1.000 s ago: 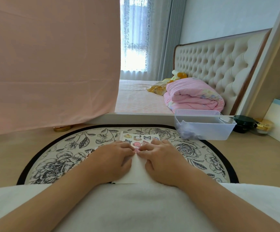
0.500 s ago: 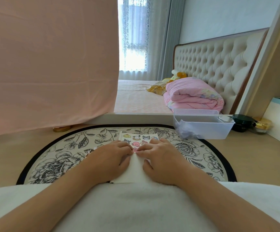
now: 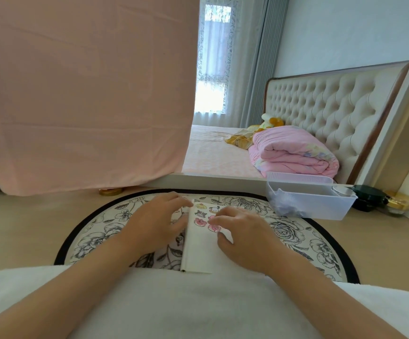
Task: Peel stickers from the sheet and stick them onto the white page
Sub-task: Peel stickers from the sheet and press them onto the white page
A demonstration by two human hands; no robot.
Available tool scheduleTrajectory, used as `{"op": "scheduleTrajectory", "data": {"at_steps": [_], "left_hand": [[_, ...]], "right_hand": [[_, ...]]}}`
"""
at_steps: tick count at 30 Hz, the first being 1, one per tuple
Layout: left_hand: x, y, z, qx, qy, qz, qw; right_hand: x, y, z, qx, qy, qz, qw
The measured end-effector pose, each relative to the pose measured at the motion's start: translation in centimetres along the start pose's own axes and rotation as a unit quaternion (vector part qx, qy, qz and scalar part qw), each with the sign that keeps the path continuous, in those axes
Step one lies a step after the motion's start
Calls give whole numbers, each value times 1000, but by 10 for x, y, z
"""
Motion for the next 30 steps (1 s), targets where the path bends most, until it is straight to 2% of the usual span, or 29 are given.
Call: {"op": "scheduleTrajectory", "data": {"at_steps": [6,9,15,18,26,30], "left_hand": [[-6,-14,-56,-66,47,-32,996],[-4,-21,-68,-80,39,-37,995],[0,-21,-71,-58,21,-46,997],[0,-18,-74,-60,6,-50,997],[-1,-15,-76,-68,-45,-52,995],[-1,-18,-74,-88,-100,-53,990]], "right_hand": [[12,38,-32,-3,53,-22,998],[24,59,-46,-8,44,-47,998],[46,87,-57,-14,-18,-85,996],[52,91,-56,-14,-11,-97,995],[51,86,-46,12,59,-16,998],[43,82,-35,60,165,37,984]]}}
Point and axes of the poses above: each hand's wrist, its own y-axis towards the middle knuckle, its own x-axis out of the palm, z = x × y, the point moved 8 cm from there along y, towards the middle knuckle, and after that the axes turned 6 degrees about -x, right-handed, at the moved point
